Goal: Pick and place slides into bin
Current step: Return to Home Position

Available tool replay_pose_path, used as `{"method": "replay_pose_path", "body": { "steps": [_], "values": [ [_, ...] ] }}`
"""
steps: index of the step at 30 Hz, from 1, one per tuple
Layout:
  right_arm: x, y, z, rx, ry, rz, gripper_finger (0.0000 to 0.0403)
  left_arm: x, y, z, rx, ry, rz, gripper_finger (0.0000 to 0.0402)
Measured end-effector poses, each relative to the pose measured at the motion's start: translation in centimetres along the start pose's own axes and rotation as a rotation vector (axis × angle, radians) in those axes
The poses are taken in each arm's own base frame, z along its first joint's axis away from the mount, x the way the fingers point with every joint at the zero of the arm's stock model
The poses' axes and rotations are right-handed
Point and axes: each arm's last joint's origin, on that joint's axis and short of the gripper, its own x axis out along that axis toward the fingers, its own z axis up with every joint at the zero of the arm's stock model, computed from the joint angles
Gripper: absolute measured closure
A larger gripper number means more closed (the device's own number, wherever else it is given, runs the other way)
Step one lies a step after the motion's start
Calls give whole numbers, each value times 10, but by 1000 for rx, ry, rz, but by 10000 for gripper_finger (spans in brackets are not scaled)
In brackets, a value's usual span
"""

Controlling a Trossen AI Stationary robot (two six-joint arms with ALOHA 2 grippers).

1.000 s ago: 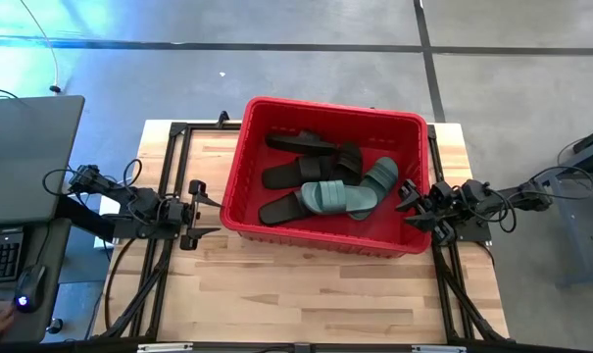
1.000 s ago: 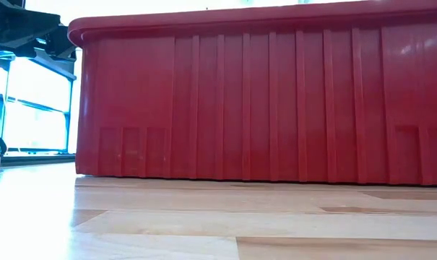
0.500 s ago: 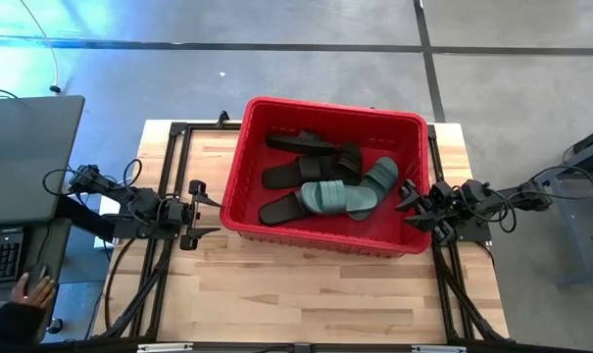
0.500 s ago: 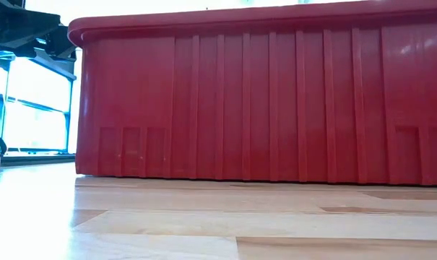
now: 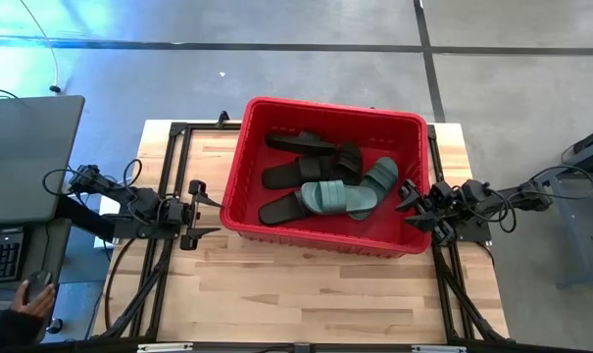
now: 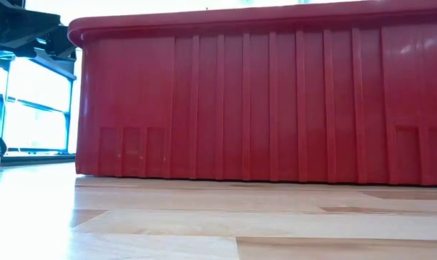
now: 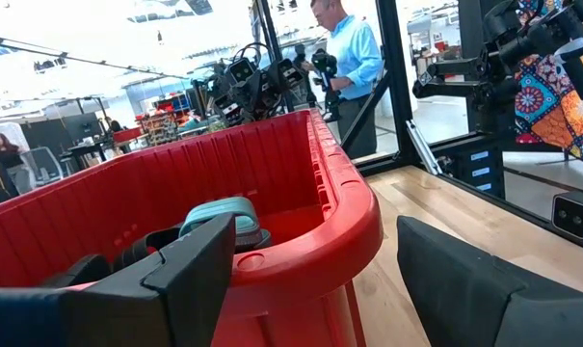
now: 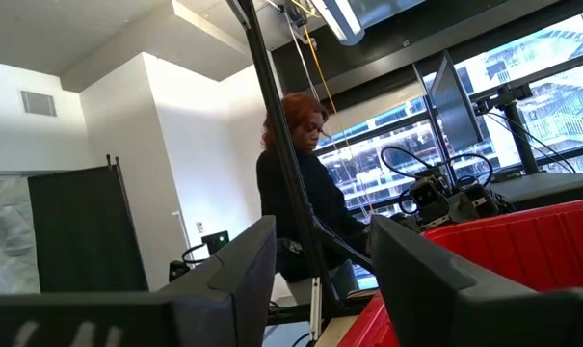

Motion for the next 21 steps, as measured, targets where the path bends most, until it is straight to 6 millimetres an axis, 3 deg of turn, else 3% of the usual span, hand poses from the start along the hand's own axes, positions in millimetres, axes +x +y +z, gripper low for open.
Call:
{"method": "replay_pose_path", "body": {
  "steps": [21],
  "values": [
    [0,0,0,0,0,0,240,0,0,0,0,0,0,131]
  ]
}}
